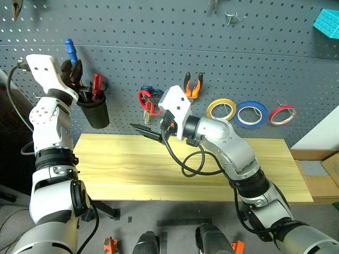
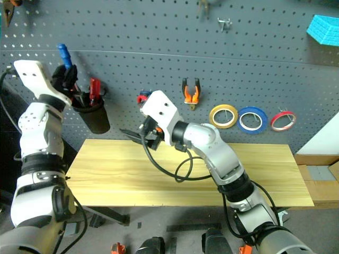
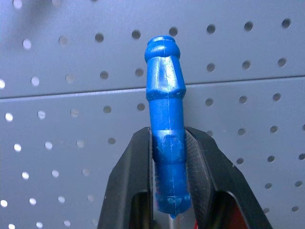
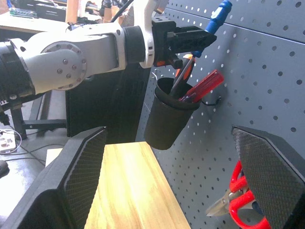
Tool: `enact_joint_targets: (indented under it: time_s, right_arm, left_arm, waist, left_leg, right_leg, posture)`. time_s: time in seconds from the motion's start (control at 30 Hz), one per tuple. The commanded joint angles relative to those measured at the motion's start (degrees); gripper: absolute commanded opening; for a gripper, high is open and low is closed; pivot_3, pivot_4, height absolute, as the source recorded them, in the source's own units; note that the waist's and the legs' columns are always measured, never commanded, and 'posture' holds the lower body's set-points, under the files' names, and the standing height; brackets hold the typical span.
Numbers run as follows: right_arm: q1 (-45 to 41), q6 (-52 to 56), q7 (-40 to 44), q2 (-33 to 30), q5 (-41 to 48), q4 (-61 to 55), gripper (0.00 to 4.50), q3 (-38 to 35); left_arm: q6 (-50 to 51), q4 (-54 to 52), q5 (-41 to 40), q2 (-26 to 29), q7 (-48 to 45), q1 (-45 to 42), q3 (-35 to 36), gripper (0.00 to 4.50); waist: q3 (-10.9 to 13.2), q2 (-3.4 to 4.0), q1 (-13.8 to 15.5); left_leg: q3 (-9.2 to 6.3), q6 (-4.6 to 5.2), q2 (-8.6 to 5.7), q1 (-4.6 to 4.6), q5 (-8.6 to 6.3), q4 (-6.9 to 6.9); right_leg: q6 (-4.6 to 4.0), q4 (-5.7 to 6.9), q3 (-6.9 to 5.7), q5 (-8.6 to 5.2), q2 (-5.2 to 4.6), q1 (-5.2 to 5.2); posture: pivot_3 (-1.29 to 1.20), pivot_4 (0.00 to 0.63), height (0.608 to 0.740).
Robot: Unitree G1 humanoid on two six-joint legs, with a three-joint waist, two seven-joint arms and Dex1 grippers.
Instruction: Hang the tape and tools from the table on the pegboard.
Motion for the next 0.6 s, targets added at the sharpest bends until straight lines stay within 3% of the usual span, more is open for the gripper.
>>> enact_joint_targets:
  time_s: [0.03, 0.2, 0.4, 0.6]
  right_arm:
    - [-1.0, -1.4, -0.3, 0.3, -0.1, -1.7, 4.5, -1.4]
    - [-0.6, -1.9, -0.5, 0.1, 0.3, -2.1, 4.5, -2.6]
    - [3.6, -1.6, -2.1, -1.4, 2.4, -6.1, 4.5, -7.9]
    - [10.4, -1.2, -8.0, -2.7, 0.6, -8.9, 4.5, -12.2]
  left_arm:
    - [-1.1, -4.6, -0.2, -0.5, 1.7, 1.4, 0.5, 1.93]
    - [1.1, -13.5, 0.8, -1.8, 6.2, 5.1, 0.2, 3.45]
    - [17.4, -36.6, 1.6, -4.9, 15.5, 14.9, -1.0, 3.45]
    - [27.1, -54.4, -0.9, -9.0, 15.4, 27.1, -4.2, 3.45]
  waist:
    - [-0.2, 0.0, -0.2]
    - [-0.3, -0.02, -0.4]
    - [-1.2, 0.01, -0.5]
    - [-2.2, 0.27, -0.3]
  left_leg:
    - [-0.01, 0.0, -0.01, 0.01, 0.0, 0.01]
    - [-0.09, -0.09, -0.02, 0.04, 0.06, 0.14]
    - [-0.14, -0.14, -0.03, 0.08, 0.1, 0.19]
    - [-0.15, -0.14, -0.03, 0.15, 0.17, 0.22]
  right_leg:
    - [0.0, 0.08, 0.0, 0.0, 0.0, -0.01]
    - [0.0, 0.41, -0.02, 0.0, 0.0, -0.05]
    - [-0.02, 0.54, -0.01, 0.01, 0.01, -0.03]
    - [-0.03, 0.55, 0.01, 0.0, 0.03, 0.05]
  posture:
    - [-0.1, 0.062, 0.74]
    - [-0.1, 0.058, 0.74]
    - [-0.08, 0.052, 0.74]
    - [-0.07, 0.039, 0.74]
